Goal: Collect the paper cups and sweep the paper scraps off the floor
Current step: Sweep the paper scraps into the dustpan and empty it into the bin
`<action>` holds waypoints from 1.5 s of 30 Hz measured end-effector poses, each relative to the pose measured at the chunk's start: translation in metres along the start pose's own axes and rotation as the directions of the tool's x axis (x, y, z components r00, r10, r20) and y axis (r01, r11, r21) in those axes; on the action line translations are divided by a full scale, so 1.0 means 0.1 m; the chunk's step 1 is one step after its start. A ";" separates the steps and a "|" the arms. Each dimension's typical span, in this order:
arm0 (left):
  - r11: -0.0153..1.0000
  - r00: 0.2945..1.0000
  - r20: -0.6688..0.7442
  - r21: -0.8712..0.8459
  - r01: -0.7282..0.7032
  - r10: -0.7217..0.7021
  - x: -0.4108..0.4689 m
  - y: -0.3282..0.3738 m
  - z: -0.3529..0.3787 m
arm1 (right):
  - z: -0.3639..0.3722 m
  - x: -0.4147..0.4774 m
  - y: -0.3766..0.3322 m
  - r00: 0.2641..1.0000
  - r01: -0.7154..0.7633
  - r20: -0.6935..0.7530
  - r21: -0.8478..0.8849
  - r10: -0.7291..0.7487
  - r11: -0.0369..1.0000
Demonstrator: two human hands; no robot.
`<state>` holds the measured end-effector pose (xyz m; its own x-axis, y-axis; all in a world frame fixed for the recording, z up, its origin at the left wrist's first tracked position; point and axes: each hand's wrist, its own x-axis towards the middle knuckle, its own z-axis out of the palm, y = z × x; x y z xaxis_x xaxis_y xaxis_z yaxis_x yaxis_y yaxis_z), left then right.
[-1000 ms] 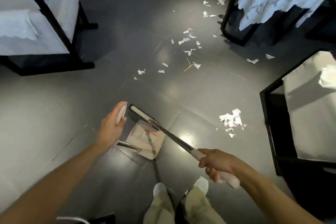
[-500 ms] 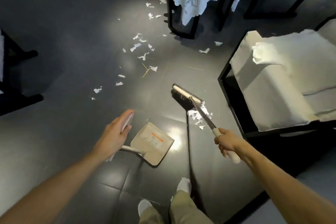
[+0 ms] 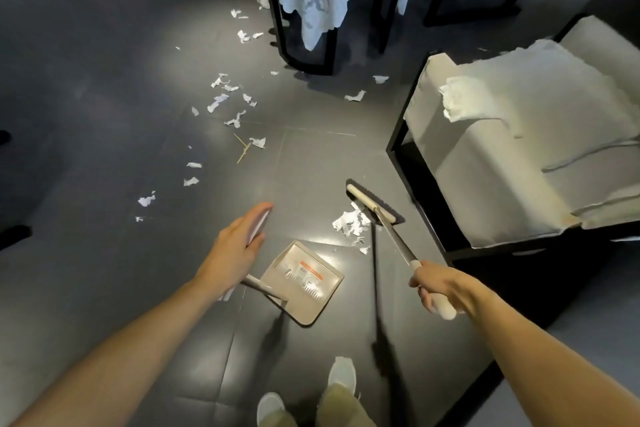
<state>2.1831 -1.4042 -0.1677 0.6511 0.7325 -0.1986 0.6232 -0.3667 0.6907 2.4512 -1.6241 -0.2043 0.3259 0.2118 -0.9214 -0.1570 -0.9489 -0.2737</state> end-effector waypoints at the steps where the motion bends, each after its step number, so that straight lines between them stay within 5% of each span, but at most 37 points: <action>1: 1.000 1.000 0.004 -0.001 -0.009 0.009 0.04 0.03 0.01 | 0.08 -0.04 0.05 1.000 -0.015 0.026 0.016 0.014 1.000; 9: 0.998 0.998 0.014 0.016 -0.063 0.063 0.19 0.15 0.06 | 0.98 -0.65 0.39 0.997 -0.008 0.083 0.087 0.001 0.996; 16: 0.991 0.992 0.004 0.041 -0.126 0.126 0.04 0.11 0.00 | 1.11 -1.26 0.40 0.893 -0.368 0.415 0.458 0.171 0.809; 21: 0.989 0.990 0.008 0.028 -0.143 0.143 -0.18 -0.05 -0.12 | 0.91 -1.64 0.36 0.863 -0.392 0.493 0.515 0.111 0.763; 28: 0.998 0.998 -0.051 -0.061 -0.029 0.025 -0.69 -0.41 -0.42 | 1.41 -1.64 0.13 0.971 0.030 0.235 0.106 -0.055 0.994; 37: 0.985 0.959 -0.240 -0.116 0.128 -0.153 -1.69 -1.27 -0.88 | 2.18 -1.16 -0.36 0.960 0.270 0.142 -0.235 -0.242 0.934; 45: 0.950 0.897 -0.325 -0.195 0.244 -0.298 -1.60 -1.68 -1.16 | 2.93 -1.15 -0.31 0.948 0.299 0.261 -0.545 -0.180 0.783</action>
<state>1.9243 -1.3931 -0.1709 0.2578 0.9532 -0.1576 0.6669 -0.0576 0.7429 2.1458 -1.5506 -0.1709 0.0941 0.4331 -0.8964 0.4827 -0.8074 -0.3393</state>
